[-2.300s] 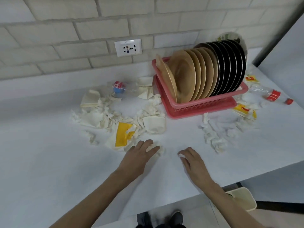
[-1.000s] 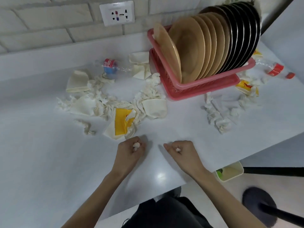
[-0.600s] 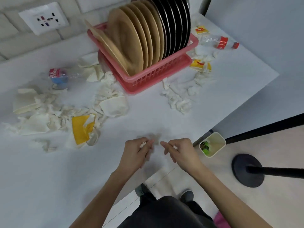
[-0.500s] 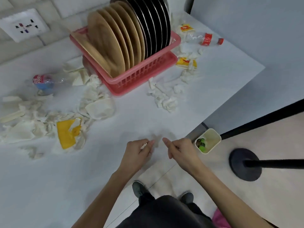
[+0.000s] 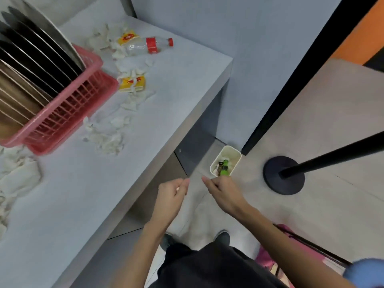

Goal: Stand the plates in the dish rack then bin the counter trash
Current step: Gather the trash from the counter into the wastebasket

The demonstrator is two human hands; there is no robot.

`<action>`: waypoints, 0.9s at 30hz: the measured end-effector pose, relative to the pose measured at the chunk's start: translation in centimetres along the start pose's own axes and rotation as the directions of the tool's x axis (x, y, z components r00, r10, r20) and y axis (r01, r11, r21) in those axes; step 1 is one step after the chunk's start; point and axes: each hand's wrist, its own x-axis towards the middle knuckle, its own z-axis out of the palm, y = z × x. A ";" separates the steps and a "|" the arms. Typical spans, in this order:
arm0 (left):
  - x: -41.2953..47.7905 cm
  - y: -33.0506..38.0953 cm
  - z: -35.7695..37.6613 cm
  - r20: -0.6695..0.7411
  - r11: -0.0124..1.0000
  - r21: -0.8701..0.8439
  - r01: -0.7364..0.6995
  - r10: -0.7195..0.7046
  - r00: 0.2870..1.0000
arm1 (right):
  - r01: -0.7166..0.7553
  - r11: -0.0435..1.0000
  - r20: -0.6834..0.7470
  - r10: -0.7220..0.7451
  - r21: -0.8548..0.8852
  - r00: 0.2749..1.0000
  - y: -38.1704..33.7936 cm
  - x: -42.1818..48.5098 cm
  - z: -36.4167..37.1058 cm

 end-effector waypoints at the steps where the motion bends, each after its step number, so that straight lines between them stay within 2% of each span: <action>1: 0.6 0.6 1.1 0.015 1.000 0.013 0.001 -0.002 1.000 | -0.015 1.000 -0.002 0.015 -0.002 1.000 1.1 0.2 -0.8; 6: 3.7 1.6 5.7 0.127 0.998 0.021 0.059 -0.061 0.990 | -0.052 0.999 0.024 0.052 -0.006 0.998 6.1 2.0 -3.8; 10: 7.6 0.3 8.8 0.197 0.991 0.071 0.110 -0.122 0.973 | -0.148 0.989 0.042 0.147 0.021 0.988 9.9 4.6 -5.6; 15: 14.3 -2.8 12.4 0.395 0.976 0.137 0.170 -0.211 0.894 | -0.285 0.957 0.044 0.283 0.047 0.958 14.3 9.0 -6.9; 18: 18.4 -5.1 14.9 0.441 0.965 0.153 0.213 -0.259 0.859 | -0.385 0.914 0.069 0.379 0.130 0.923 17.6 12.0 -6.9; 23: 23.8 -11.4 21.1 0.545 0.927 0.169 0.334 -0.370 0.752 | -0.497 0.801 0.042 0.514 0.334 0.857 24.7 16.7 -4.7; 25: 25.3 -14.0 24.0 0.523 0.919 0.130 0.371 -0.382 0.762 | -0.528 0.755 0.056 0.553 0.390 0.832 28.1 18.3 -3.2; 27: 27.3 -16.5 27.3 0.512 0.935 0.130 0.329 -0.348 0.786 | -0.560 0.705 0.071 0.593 0.434 0.802 31.5 19.5 -1.7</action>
